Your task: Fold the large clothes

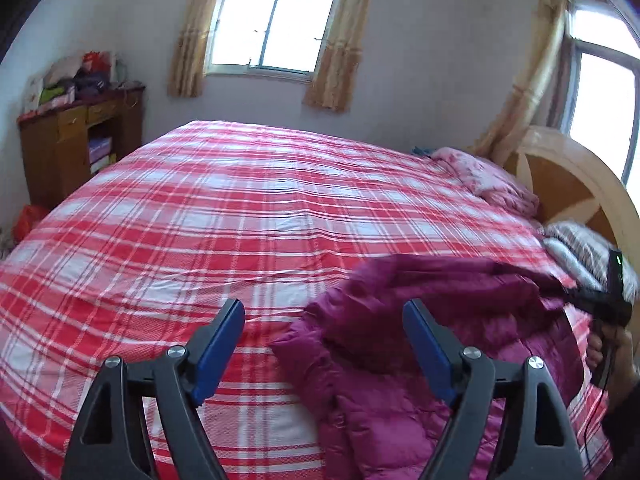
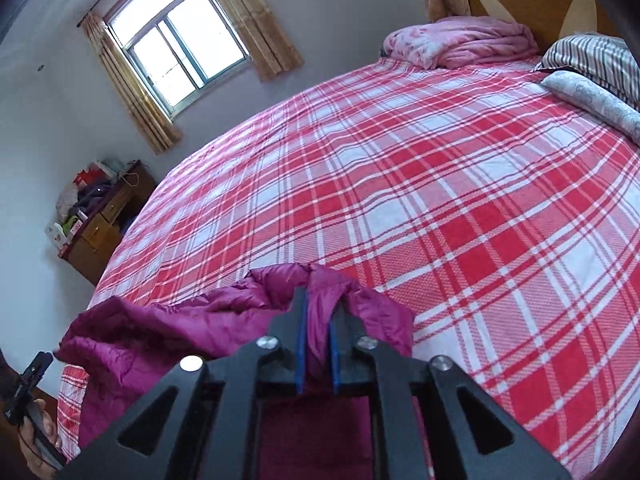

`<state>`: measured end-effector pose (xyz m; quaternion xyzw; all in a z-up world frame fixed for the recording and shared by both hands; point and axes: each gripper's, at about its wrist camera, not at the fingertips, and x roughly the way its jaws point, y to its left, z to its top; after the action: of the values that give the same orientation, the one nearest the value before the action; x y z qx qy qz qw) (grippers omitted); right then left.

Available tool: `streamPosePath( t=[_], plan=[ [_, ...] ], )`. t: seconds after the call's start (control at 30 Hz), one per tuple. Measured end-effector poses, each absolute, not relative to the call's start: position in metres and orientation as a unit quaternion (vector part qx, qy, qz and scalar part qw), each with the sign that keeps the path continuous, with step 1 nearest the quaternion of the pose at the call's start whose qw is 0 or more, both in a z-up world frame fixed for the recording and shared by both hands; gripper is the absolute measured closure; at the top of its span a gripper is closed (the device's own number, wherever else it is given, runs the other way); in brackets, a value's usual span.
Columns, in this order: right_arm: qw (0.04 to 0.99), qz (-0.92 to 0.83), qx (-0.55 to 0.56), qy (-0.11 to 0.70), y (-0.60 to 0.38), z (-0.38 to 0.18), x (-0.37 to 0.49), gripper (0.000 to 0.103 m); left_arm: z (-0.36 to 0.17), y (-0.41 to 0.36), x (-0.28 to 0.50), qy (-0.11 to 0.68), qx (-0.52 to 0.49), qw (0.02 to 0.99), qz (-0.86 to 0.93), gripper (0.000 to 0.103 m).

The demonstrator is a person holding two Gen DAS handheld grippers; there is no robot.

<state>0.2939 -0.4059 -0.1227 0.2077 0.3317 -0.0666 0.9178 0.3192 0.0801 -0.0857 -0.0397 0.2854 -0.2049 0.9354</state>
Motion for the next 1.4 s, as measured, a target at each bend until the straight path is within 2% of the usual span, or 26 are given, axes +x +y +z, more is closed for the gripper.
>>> streamPosePath(
  t=[0.07,0.1,0.13,0.33,0.5,0.63,0.9,1.2,1.4],
  plan=[
    [0.925,-0.079,0.19,0.32,-0.4,-0.121,0.301,0.051,-0.086,0.049,0.308,0.279,0.004,0.935,-0.221,0.021],
    [0.929,-0.088,0.187,0.307,-0.398,-0.117,0.301,0.028,-0.087,0.037,0.305,0.275,0.017,0.934,-0.227,0.021],
    [0.933,-0.095,0.188,0.293,-0.397,-0.114,0.299,0.02,-0.089,0.023,0.301,0.272,0.029,0.933,-0.235,0.021],
    [0.938,-0.088,0.177,0.284,-0.364,-0.098,0.277,0.02,-0.105,-0.036,0.29,0.264,0.099,0.931,-0.234,0.021],
    [0.947,-0.021,0.074,0.313,-0.277,-0.123,0.277,0.02,-0.119,-0.067,0.299,0.272,0.135,0.927,-0.222,0.021],
    [0.947,-0.032,-0.001,0.321,-0.246,-0.151,0.295,0.02,-0.142,-0.075,0.324,0.297,0.145,0.926,-0.181,0.021],
    [0.928,-0.055,0.059,0.365,-0.28,-0.176,0.329,0.02,-0.17,-0.059,0.363,0.36,0.071,0.916,-0.162,0.02],
    [0.918,-0.07,0.069,0.384,-0.283,-0.189,0.331,0.02,-0.183,-0.067,0.375,0.38,0.066,0.907,-0.169,0.013],
    [0.91,-0.08,0.058,0.402,-0.281,-0.193,0.337,0.019,-0.186,-0.068,0.377,0.39,0.069,0.903,-0.169,0.012]
  ],
)
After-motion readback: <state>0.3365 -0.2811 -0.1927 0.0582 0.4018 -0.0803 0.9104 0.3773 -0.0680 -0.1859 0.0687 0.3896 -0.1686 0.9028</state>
